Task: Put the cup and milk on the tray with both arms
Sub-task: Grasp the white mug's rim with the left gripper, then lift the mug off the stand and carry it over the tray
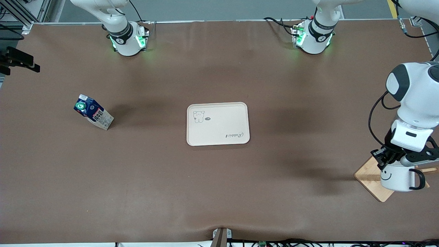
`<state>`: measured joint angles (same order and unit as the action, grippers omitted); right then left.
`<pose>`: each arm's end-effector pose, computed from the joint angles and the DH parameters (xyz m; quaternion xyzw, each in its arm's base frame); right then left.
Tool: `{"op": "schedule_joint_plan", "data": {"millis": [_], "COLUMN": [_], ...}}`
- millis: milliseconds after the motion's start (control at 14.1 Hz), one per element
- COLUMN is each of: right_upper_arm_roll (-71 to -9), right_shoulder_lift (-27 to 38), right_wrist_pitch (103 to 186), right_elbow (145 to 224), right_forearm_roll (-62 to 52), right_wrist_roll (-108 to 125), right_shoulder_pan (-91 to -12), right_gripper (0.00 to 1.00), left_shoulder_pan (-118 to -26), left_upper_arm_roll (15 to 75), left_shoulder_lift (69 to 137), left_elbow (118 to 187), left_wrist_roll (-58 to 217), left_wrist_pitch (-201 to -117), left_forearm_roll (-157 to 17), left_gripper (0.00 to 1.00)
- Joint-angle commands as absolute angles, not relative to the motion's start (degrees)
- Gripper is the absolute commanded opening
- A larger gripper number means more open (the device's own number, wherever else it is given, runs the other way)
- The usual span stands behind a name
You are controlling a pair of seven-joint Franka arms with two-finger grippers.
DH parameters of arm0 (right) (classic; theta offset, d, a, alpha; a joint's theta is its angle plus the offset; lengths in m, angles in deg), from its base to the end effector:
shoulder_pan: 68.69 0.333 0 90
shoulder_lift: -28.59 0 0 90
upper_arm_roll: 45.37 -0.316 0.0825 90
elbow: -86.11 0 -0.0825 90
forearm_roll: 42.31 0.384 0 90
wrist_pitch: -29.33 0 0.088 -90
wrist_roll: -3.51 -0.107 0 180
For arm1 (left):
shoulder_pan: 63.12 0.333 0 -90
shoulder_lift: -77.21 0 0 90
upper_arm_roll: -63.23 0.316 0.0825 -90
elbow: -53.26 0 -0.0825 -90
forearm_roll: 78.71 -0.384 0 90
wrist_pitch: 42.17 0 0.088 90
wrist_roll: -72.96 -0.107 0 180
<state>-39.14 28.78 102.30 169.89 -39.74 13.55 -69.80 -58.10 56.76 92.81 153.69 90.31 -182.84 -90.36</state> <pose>0.5171 -0.0609 0.6529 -0.9951 -0.0280 0.0881 0.0359 0.6700 -0.0104 0.4613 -0.9716 -0.0775 -0.2217 0.0295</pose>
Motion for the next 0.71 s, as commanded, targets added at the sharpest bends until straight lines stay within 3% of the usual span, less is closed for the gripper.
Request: {"op": "schedule_joint_plan", "data": {"millis": [0, 213, 640], "right_upper_arm_roll": [-39.8, -39.7, -39.7], "right_shoulder_lift": [28.4, 28.5, 28.5], "right_wrist_pitch": [101.9, 101.8, 101.8], "right_elbow": [169.1, 168.7, 168.8], "right_forearm_roll": [-40.3, -40.4, -40.4], "right_wrist_roll": [13.2, 13.3, 13.3], "right_shoulder_pan": [-70.5, -70.6, -71.0], "right_gripper": [1.0, 1.0, 1.0], "left_shoulder_pan": [-60.7, -65.3, -75.6], "left_upper_arm_roll": [56.5, 56.1, 55.7], "left_shoulder_lift": [92.6, 93.2, 95.4], "left_elbow": [149.3, 147.7, 146.8], "left_wrist_roll": [91.0, 96.1, 108.5], "left_wrist_pitch": [-174.3, -165.7, -157.0], "left_forearm_roll": [-91.3, -90.3, -85.5], "left_gripper": [0.0, 0.0, 0.0]}}
